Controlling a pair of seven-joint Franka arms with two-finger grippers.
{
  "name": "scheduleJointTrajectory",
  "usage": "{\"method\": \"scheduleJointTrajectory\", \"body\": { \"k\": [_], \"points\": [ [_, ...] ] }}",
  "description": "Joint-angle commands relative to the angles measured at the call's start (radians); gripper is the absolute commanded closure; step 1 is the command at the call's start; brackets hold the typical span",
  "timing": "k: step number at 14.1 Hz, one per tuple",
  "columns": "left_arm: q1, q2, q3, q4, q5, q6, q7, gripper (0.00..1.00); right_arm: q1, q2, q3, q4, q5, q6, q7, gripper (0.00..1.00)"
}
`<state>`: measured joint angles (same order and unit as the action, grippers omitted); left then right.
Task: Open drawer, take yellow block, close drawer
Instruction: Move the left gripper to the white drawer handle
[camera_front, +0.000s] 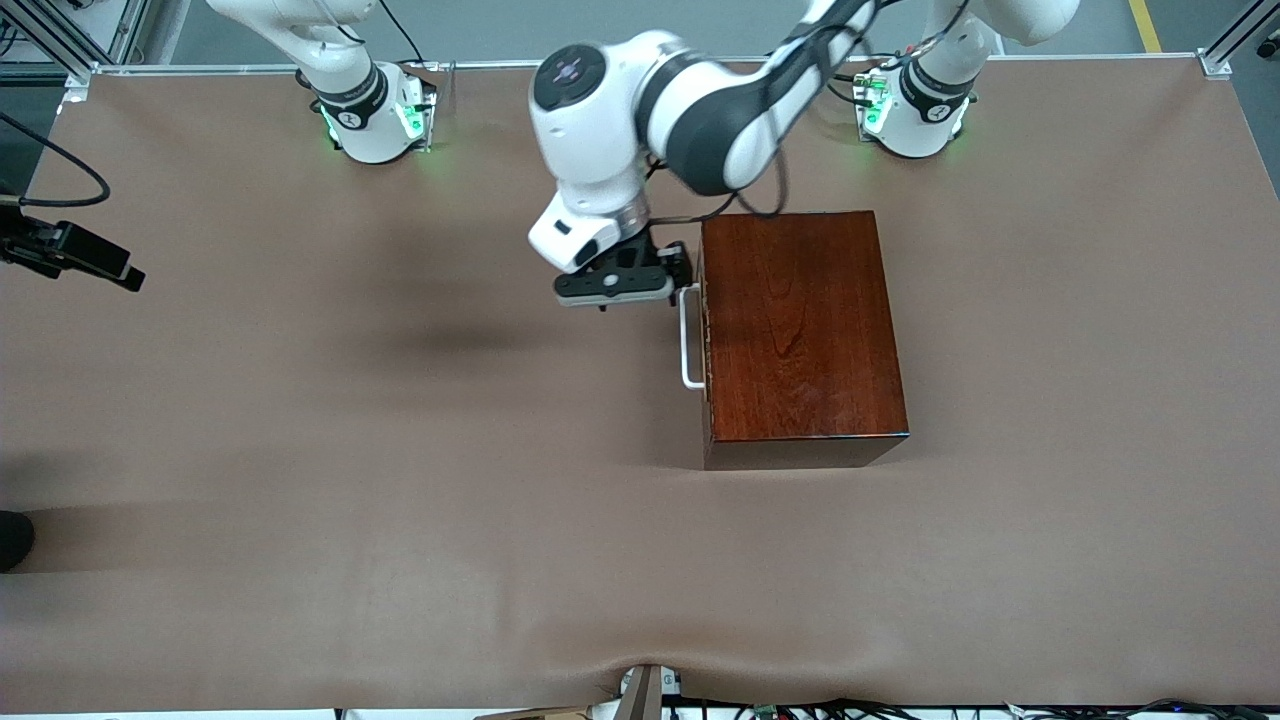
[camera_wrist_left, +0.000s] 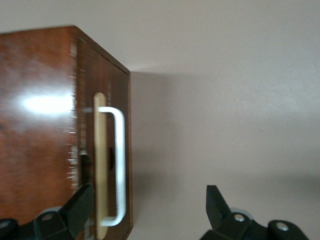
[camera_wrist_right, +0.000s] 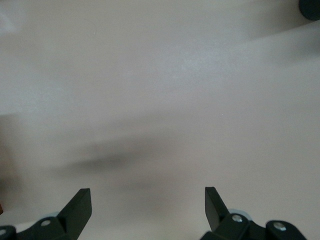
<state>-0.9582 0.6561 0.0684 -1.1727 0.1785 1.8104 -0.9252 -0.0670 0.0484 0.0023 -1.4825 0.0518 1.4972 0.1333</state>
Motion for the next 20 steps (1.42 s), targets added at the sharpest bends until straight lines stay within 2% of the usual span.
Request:
{"method": "scheduleJointTrajectory", "body": {
  "k": [1,5,7,11,15,20],
  "points": [
    [-0.002,0.045,0.022,0.05,0.024,0.003,-0.009,0.0,0.004,0.011,-0.001,0.013,0.01,0.003,0.008,0.0],
    [-0.008,0.074,0.021,0.041,0.036,-0.031,-0.003,0.0,0.029,0.033,-0.001,0.014,0.01,0.012,0.008,0.0],
    [-0.028,0.106,0.019,0.039,0.085,-0.051,-0.003,0.0,0.029,0.036,0.001,0.014,0.011,0.012,-0.003,0.0],
    [-0.03,0.112,0.019,0.038,0.081,-0.083,-0.027,0.0,0.047,0.047,0.001,0.011,0.01,0.005,-0.007,0.0],
    [-0.033,0.123,0.016,0.025,0.073,-0.083,-0.122,0.0,0.128,0.067,0.001,0.005,-0.003,0.116,-0.007,0.0],
    [-0.027,0.148,0.014,0.024,0.064,-0.085,-0.179,0.0,0.133,0.088,0.001,0.004,-0.003,0.164,-0.009,0.0]
  ]
}}
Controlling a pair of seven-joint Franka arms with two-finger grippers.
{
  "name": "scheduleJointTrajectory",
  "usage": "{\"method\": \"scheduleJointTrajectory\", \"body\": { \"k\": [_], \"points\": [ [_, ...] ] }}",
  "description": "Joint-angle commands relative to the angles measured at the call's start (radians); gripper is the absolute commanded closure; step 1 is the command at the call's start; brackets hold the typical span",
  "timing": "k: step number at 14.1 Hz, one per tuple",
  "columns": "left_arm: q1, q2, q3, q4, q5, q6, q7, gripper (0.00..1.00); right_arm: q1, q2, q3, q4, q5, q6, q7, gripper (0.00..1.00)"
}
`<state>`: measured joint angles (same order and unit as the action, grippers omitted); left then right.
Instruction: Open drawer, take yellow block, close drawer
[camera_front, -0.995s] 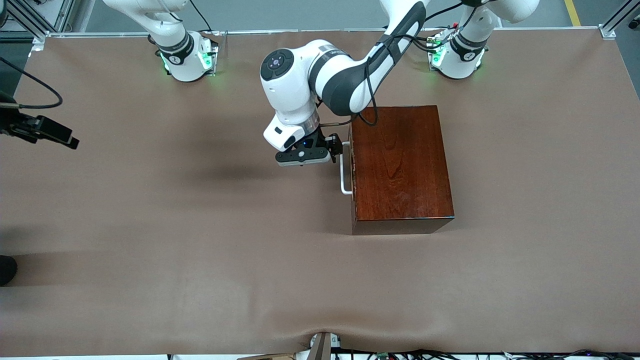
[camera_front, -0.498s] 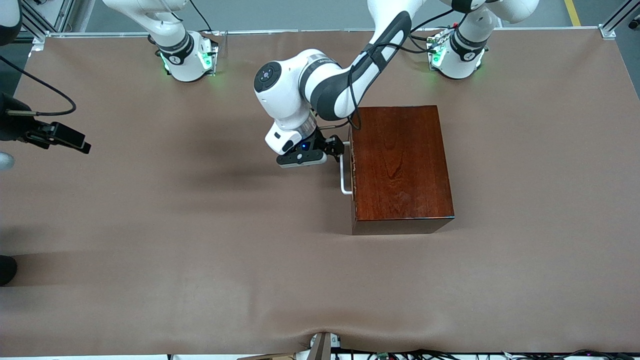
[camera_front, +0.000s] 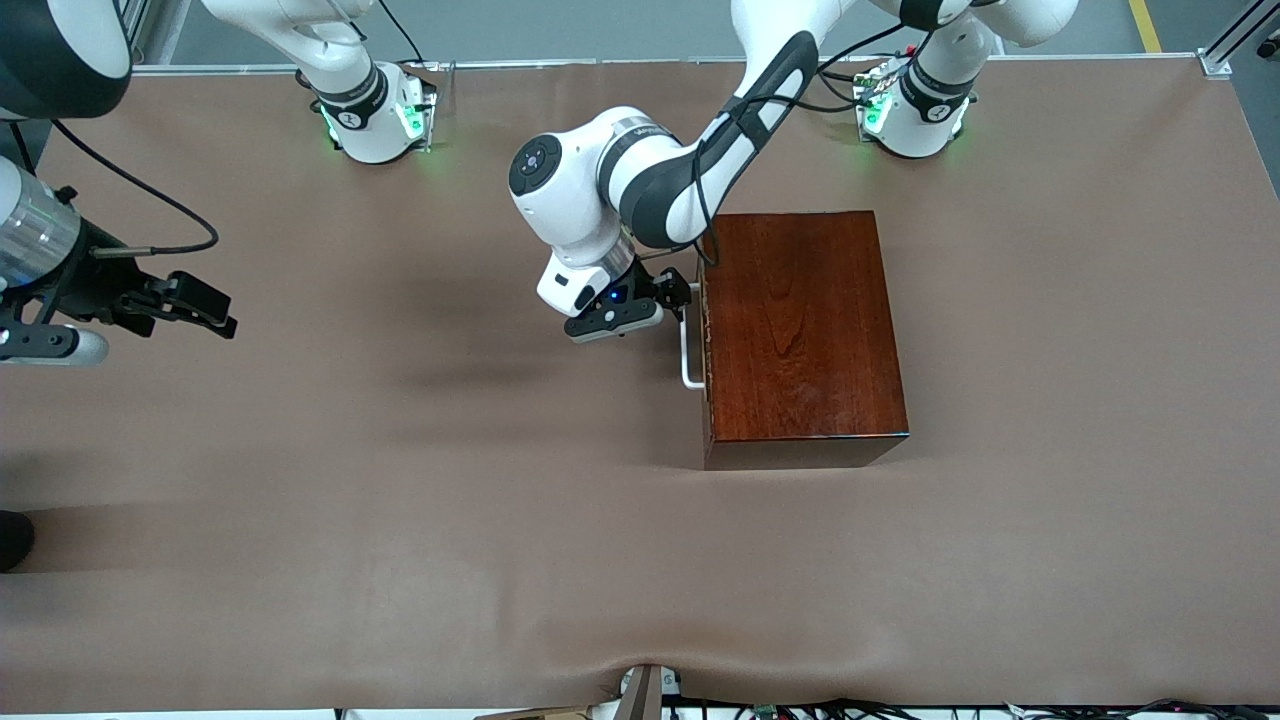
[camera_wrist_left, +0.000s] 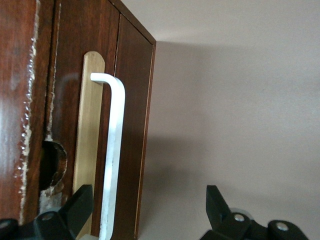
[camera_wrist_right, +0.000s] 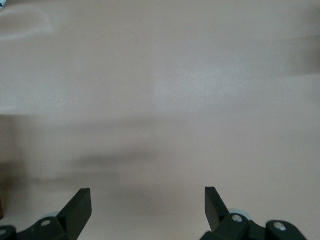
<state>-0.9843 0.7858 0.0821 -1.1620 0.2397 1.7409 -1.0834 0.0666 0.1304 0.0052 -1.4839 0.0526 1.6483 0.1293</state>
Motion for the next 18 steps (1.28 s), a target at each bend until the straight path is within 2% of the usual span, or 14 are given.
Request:
{"method": "scheduleJointTrajectory", "body": {
  "k": [1,7,12,18],
  "points": [
    [0.001,0.024,0.001,0.013,-0.003,-0.014,-0.021,0.0,0.001,0.008,-0.002,0.005,-0.003,0.019,-0.005,0.0],
    [0.001,0.023,0.001,0.013,-0.003,-0.018,-0.009,0.0,0.001,0.008,-0.004,0.004,-0.005,0.019,-0.005,0.0],
    [0.003,0.016,0.004,0.013,0.007,-0.047,0.144,0.0,0.001,0.008,-0.004,0.004,-0.005,0.018,-0.005,0.0],
    [0.003,0.027,0.004,-0.001,0.01,-0.047,0.161,0.0,-0.001,0.008,-0.004,0.004,-0.005,0.018,-0.005,0.0]
  ]
}}
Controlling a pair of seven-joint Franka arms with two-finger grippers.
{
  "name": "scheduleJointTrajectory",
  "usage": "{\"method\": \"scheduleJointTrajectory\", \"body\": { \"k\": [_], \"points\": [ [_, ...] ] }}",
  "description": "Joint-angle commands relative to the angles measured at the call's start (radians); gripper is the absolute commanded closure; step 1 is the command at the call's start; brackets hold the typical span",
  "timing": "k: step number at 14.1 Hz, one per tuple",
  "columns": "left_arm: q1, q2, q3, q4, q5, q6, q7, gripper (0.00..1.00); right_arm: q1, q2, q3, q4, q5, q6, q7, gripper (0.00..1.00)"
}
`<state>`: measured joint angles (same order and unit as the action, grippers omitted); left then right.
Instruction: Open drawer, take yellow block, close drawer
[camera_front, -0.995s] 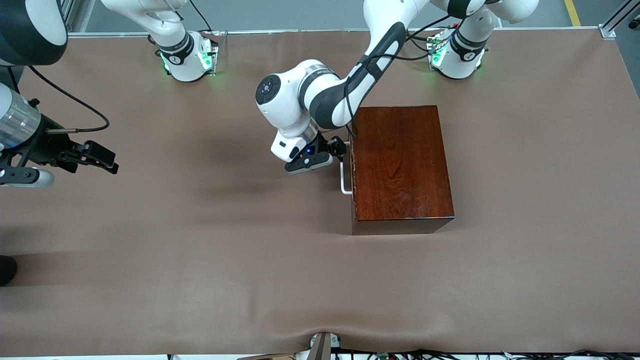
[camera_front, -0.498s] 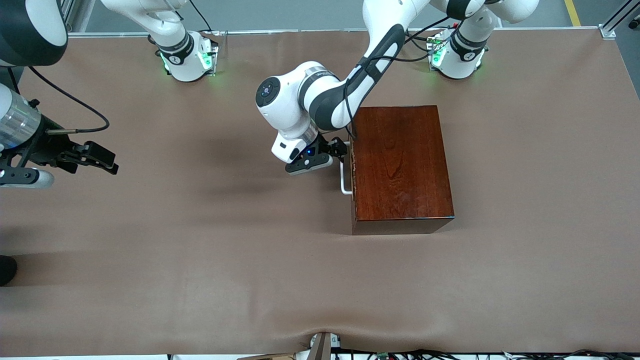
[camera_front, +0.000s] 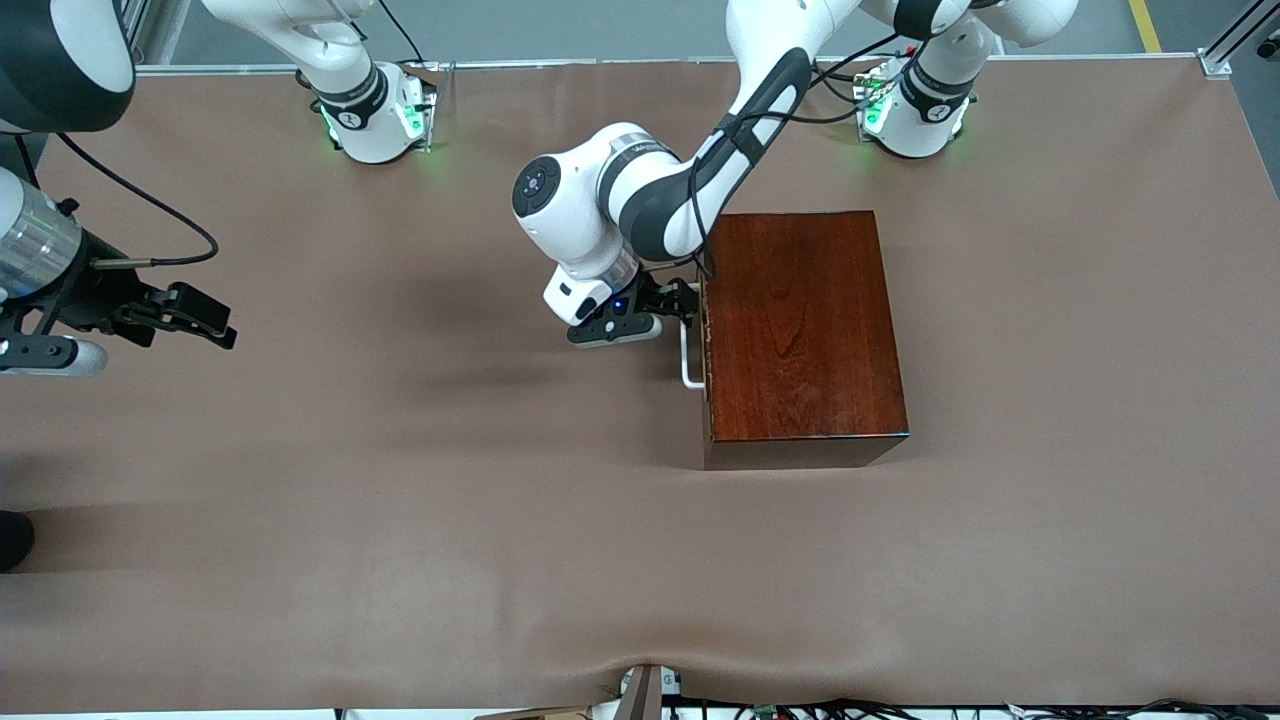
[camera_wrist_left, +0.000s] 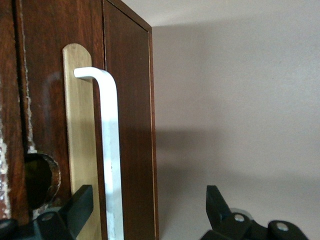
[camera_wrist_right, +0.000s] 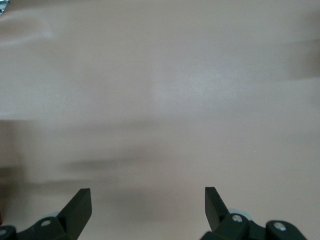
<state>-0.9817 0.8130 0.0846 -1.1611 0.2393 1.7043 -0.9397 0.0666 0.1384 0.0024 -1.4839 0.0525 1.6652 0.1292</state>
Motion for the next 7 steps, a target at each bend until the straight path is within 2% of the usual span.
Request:
{"method": "scheduleJointTrajectory", "body": {
  "k": [1,7],
  "points": [
    [0.0,0.003,0.001,-0.002,0.009,-0.011,0.022,0.0,-0.001,0.0,0.001,0.005,-0.005,-0.001,-0.005,0.0],
    [0.001,0.021,0.0,0.008,-0.015,0.027,-0.019,0.0,-0.001,-0.002,0.001,0.013,-0.003,0.002,-0.005,0.0]
  ]
}}
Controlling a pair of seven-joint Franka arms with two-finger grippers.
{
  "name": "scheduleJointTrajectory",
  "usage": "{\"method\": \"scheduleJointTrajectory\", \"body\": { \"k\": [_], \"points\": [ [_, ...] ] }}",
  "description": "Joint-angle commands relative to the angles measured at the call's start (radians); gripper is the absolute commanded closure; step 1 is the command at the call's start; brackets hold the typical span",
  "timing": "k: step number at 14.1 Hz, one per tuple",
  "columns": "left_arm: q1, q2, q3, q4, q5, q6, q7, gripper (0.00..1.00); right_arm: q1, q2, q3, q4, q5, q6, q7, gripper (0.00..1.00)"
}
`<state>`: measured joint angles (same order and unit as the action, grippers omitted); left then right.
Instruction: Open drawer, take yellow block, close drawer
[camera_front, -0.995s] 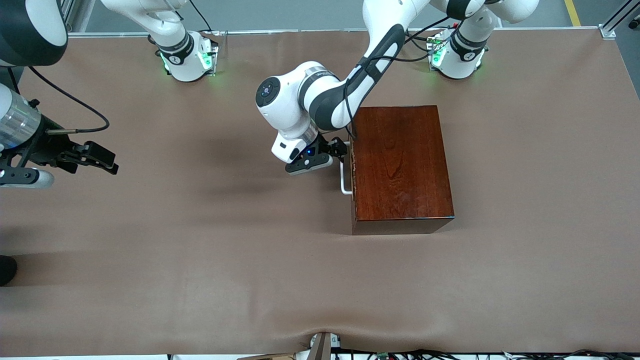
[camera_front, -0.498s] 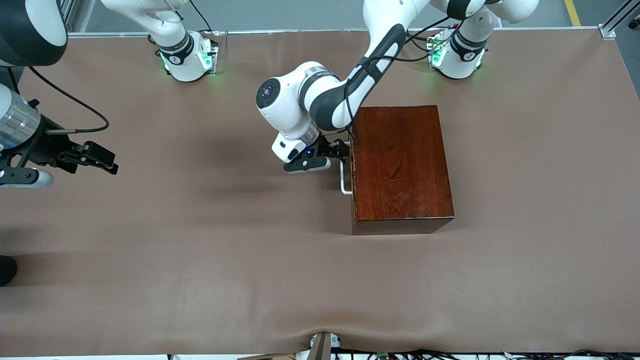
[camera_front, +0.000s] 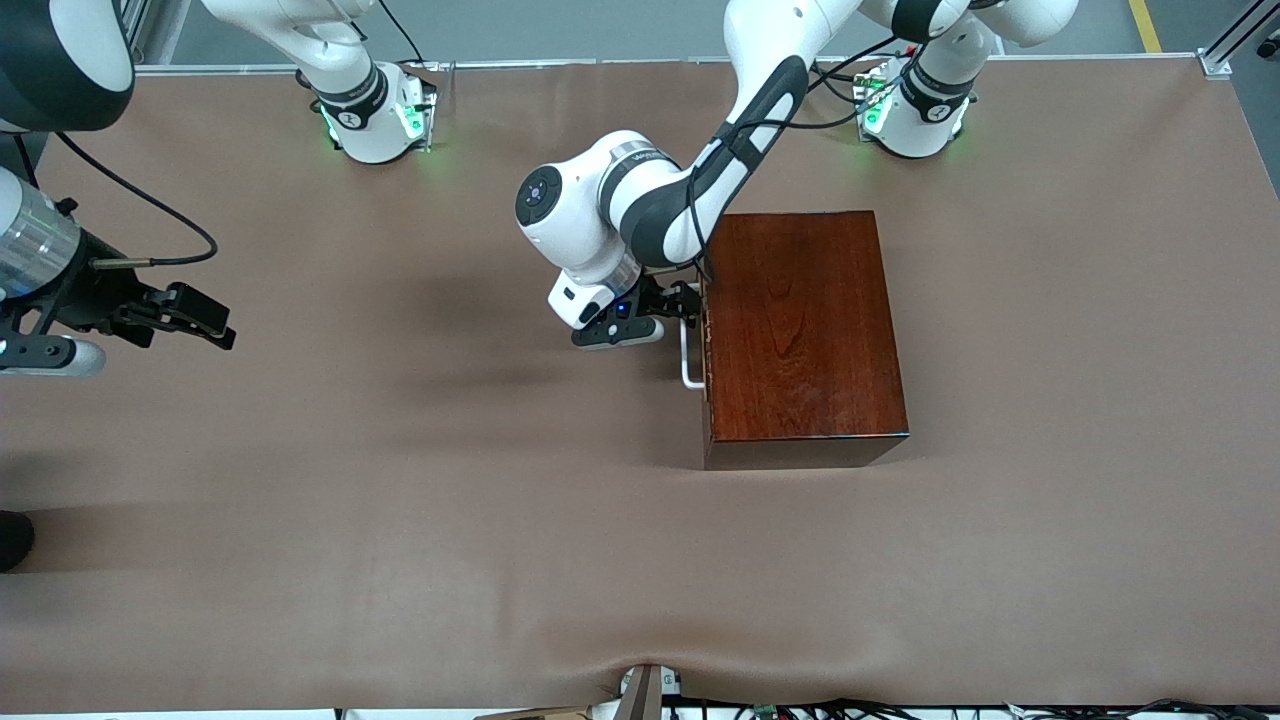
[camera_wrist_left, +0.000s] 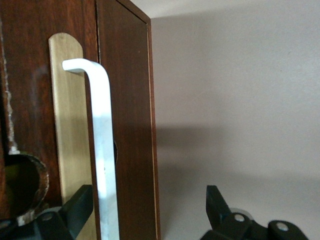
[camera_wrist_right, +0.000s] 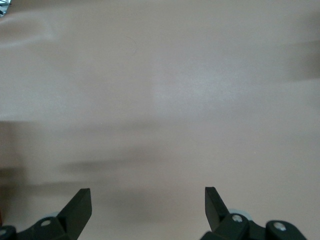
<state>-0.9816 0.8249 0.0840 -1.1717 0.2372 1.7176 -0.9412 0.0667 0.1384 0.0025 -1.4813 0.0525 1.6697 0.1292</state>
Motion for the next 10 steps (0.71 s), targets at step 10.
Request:
{"method": "scheduleJointTrajectory", "body": {
  "k": [10],
  "points": [
    [-0.002,0.031,-0.003,0.026,-0.062,0.105,-0.074,0.0,-0.008,-0.002,-0.001,0.01,-0.003,-0.004,-0.005,0.0]
  ]
}}
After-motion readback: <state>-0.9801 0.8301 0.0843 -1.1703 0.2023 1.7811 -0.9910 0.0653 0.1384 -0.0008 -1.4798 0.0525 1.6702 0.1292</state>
